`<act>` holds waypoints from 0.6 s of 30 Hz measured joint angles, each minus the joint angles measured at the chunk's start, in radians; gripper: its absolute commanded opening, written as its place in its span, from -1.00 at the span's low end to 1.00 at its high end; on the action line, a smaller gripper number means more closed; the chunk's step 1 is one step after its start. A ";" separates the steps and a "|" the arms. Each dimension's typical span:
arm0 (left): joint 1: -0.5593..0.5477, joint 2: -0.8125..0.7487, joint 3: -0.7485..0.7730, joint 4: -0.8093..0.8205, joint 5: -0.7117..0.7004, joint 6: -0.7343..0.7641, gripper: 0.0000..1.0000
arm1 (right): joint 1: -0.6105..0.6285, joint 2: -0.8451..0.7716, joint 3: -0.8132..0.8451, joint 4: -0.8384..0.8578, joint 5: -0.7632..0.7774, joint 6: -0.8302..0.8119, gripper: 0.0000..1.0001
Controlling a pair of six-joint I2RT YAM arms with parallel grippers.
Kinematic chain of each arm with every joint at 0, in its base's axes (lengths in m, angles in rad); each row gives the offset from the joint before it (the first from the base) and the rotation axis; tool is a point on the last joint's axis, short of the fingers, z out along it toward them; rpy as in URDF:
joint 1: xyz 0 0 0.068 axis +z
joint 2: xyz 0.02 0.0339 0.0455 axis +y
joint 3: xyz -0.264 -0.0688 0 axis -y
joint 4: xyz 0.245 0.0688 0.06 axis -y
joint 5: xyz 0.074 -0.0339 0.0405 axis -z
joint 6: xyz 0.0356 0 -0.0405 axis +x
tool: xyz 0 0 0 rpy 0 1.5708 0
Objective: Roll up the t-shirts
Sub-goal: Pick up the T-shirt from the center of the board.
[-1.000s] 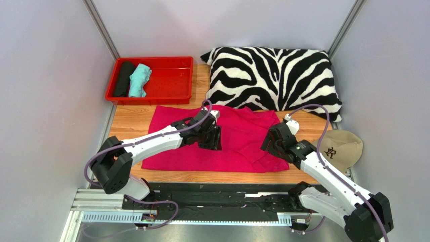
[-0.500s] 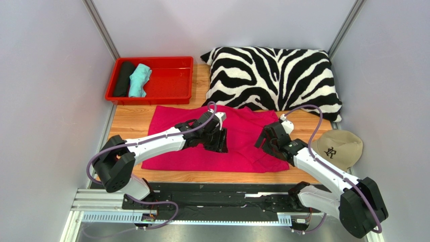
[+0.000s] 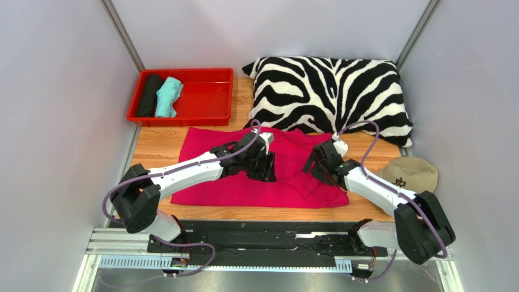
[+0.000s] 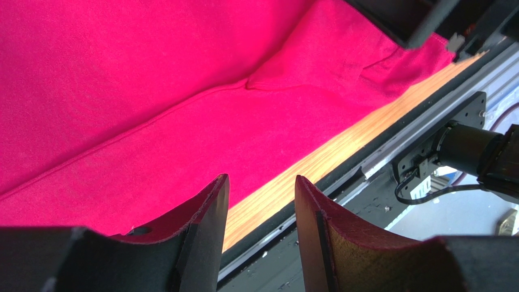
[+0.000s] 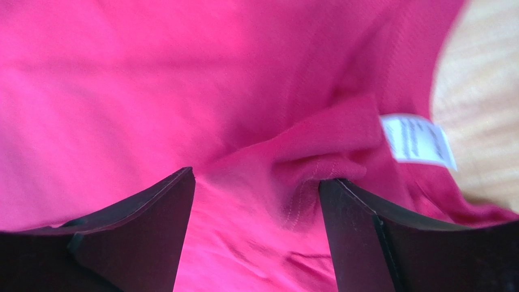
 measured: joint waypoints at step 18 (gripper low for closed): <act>-0.001 -0.030 0.022 -0.021 0.008 0.010 0.05 | -0.013 0.389 0.418 -0.034 -0.057 -0.086 0.51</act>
